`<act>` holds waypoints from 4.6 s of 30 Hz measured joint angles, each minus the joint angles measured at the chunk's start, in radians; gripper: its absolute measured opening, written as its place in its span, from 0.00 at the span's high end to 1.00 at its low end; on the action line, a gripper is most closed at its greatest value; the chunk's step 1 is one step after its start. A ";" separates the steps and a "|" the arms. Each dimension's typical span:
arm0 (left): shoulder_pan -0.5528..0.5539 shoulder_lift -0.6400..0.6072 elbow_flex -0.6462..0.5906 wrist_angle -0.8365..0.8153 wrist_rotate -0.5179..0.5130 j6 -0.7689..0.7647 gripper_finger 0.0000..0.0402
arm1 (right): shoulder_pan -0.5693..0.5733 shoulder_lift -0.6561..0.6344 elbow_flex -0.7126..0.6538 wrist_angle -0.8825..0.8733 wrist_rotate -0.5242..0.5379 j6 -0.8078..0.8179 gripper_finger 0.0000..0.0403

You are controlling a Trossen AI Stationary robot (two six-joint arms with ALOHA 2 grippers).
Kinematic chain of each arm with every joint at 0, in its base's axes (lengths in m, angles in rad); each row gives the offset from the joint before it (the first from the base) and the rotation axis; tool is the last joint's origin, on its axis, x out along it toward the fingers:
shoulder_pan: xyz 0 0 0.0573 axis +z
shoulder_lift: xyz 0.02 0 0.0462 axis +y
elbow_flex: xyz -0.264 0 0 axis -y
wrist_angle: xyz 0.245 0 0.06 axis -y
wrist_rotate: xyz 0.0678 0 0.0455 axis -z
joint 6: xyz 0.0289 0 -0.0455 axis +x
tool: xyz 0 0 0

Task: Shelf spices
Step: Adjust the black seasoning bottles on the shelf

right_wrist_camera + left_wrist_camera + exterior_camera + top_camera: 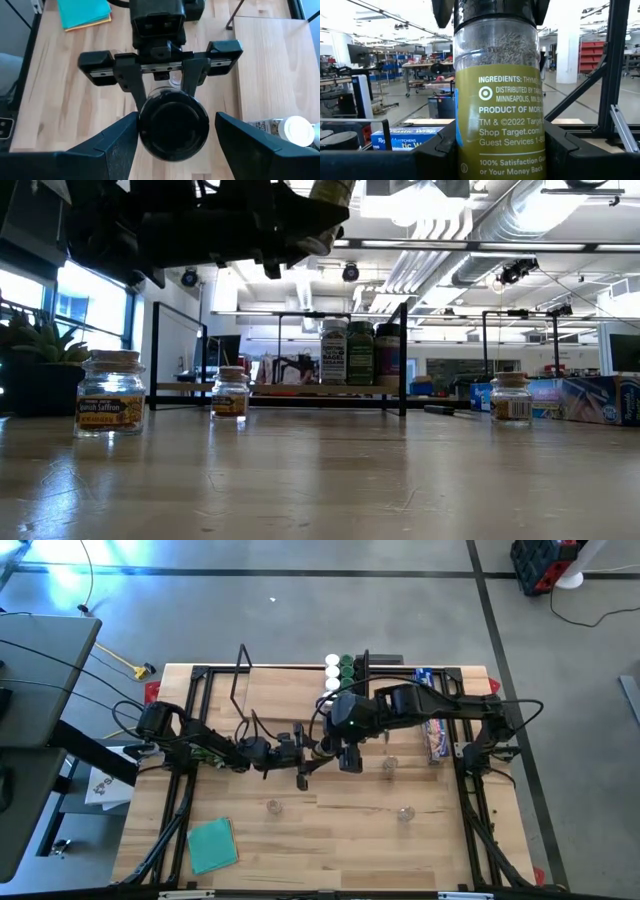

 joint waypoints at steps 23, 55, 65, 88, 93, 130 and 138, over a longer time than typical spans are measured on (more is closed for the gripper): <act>0.003 -0.009 0.002 -0.085 -0.065 0.067 0.42 | -0.036 0.030 0.040 -0.136 0.009 0.071 0.52; 0.021 -0.097 0.000 -0.497 -0.235 0.023 0.22 | -0.308 0.207 -0.070 -0.263 0.100 -0.040 0.52; 0.021 -0.097 0.000 -0.497 -0.232 0.007 0.22 | -0.335 0.214 -0.070 -0.255 0.117 -0.018 0.52; 0.021 -0.097 0.000 -0.497 -0.201 0.001 0.22 | -0.362 0.217 -0.070 -0.225 0.136 -0.017 0.51; 0.021 -0.097 0.000 -0.497 -0.201 0.001 0.22 | -0.366 0.217 -0.070 -0.224 0.136 -0.016 0.51; 0.021 -0.097 0.000 -0.497 -0.202 0.000 0.22 | -0.385 0.217 -0.070 -0.241 0.125 -0.018 0.44; 0.021 -0.097 0.000 -0.496 -0.202 0.000 0.22 | -0.385 0.217 -0.070 -0.241 0.135 -0.017 0.42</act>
